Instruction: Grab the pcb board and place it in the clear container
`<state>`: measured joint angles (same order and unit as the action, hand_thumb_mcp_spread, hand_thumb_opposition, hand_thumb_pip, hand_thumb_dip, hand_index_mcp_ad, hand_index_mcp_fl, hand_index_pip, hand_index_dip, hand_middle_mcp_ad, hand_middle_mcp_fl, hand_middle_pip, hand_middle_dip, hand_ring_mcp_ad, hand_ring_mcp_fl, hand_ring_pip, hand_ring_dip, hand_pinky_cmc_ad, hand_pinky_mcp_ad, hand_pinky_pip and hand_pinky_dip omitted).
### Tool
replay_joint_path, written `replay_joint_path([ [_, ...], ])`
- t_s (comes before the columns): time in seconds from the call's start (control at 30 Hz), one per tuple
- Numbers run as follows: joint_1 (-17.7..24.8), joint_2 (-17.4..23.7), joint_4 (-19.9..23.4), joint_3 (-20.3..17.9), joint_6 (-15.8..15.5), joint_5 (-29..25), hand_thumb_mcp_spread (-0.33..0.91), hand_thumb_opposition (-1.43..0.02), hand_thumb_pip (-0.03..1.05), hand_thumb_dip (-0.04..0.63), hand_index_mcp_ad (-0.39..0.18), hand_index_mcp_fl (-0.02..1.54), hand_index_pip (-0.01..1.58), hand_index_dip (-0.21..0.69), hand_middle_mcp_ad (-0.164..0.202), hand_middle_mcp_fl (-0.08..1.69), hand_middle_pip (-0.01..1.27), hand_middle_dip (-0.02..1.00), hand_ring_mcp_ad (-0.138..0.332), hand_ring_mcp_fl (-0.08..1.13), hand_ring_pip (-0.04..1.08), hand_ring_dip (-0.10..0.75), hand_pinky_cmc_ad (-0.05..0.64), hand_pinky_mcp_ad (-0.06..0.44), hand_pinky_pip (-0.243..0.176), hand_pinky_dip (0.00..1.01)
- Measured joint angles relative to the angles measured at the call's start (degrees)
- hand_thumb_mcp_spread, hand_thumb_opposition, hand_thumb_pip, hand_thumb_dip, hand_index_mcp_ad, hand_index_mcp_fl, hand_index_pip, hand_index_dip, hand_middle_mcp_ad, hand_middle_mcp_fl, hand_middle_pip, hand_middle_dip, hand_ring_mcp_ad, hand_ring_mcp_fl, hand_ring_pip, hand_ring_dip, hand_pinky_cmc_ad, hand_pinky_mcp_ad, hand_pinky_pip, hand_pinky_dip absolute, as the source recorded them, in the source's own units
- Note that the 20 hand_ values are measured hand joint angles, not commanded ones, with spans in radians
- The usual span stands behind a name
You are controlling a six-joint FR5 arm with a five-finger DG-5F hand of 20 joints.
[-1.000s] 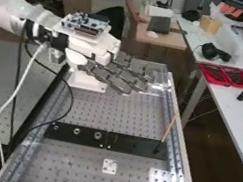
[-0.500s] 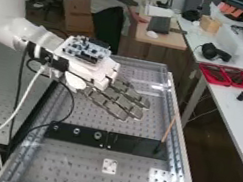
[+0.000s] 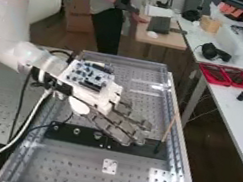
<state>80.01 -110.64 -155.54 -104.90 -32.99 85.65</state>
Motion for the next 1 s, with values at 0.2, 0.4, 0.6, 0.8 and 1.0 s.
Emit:
replay_joint_path([
  [0.2,-1.13,-2.18,1.83,1.06,-0.35,1.97,0.54,-0.82,0.40,0.206,-0.098,0.23,1.25,0.218,0.040,0.00,0.14,0.13,0.136,0.00,0.08,0.012,0.157,0.087,-0.075,0.19],
  [0.4,-1.73,-4.25,4.24,1.48,-0.83,3.07,0.57,-0.82,0.40,0.222,-0.122,0.29,1.33,0.222,0.044,0.01,0.14,0.14,0.136,0.00,0.09,0.012,0.162,0.087,-0.075,0.19],
  [0.6,-1.80,-5.84,5.27,1.91,-0.75,3.76,0.63,-0.82,0.40,0.236,-0.154,0.36,1.41,0.236,0.040,0.04,0.14,0.14,0.136,0.00,0.09,0.012,0.166,0.086,-0.075,0.19],
  [0.8,-1.93,-6.99,5.41,2.78,-1.08,4.50,0.65,-0.84,0.40,0.236,-0.169,0.35,1.42,0.237,0.044,0.04,0.14,0.15,0.138,0.00,0.09,0.014,0.164,0.086,-0.075,0.19],
  [1.0,-2.08,-7.72,4.53,3.73,-2.49,5.39,0.65,-0.84,0.40,0.236,-0.169,0.32,1.39,0.237,0.044,0.04,0.14,0.16,0.136,0.00,0.09,0.014,0.176,0.086,-0.075,0.19],
])
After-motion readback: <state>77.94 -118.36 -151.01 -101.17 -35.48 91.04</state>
